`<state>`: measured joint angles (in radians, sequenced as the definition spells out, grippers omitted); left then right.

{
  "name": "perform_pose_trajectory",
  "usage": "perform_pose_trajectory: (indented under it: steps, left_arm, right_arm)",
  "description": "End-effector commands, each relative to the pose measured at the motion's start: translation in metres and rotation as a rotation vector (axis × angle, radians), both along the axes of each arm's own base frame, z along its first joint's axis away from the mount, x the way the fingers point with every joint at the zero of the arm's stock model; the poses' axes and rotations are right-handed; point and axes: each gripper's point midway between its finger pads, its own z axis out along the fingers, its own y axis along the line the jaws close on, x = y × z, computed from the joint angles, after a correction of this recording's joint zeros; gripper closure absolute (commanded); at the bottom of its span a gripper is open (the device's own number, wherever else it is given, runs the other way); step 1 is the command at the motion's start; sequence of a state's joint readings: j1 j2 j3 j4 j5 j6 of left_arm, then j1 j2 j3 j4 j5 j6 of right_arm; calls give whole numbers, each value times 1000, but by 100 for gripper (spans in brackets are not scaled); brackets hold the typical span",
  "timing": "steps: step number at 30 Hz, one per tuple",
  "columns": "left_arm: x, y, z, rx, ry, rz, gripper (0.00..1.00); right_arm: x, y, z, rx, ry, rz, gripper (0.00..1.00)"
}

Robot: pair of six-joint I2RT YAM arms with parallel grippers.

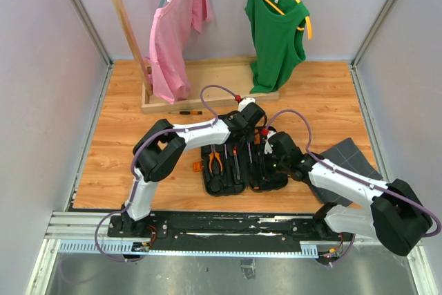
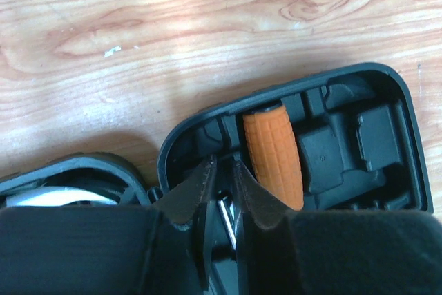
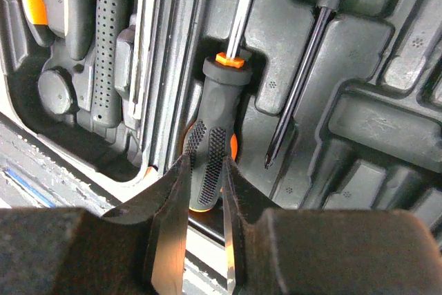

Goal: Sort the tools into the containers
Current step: Place the screwdriver in the storage box.

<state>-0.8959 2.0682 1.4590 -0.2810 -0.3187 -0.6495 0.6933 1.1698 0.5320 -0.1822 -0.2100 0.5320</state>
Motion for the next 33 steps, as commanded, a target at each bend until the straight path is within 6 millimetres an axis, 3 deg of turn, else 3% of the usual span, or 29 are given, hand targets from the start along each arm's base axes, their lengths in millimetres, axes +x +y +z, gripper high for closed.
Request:
perform_pose_trajectory:
  steps: [1,5,12,22,33]
  left_arm:
    - [-15,5,25,25,20,-39,79]
    - [-15,6,33,20,10,-30,73]
    - [-21,9,27,16,33,-33,73]
    - [-26,-3,20,-27,60,-69,79]
    - [-26,6,5,36,83,-55,84]
  right_arm:
    - [-9,-25,-27,-137,26,-22,79]
    - [-9,-25,-27,-136,25,-23,78]
    - [-9,-24,-27,-134,26,-21,78]
    - [-10,-24,-27,-133,27,-18,78]
    - [-10,-25,-28,-136,31,-18,78]
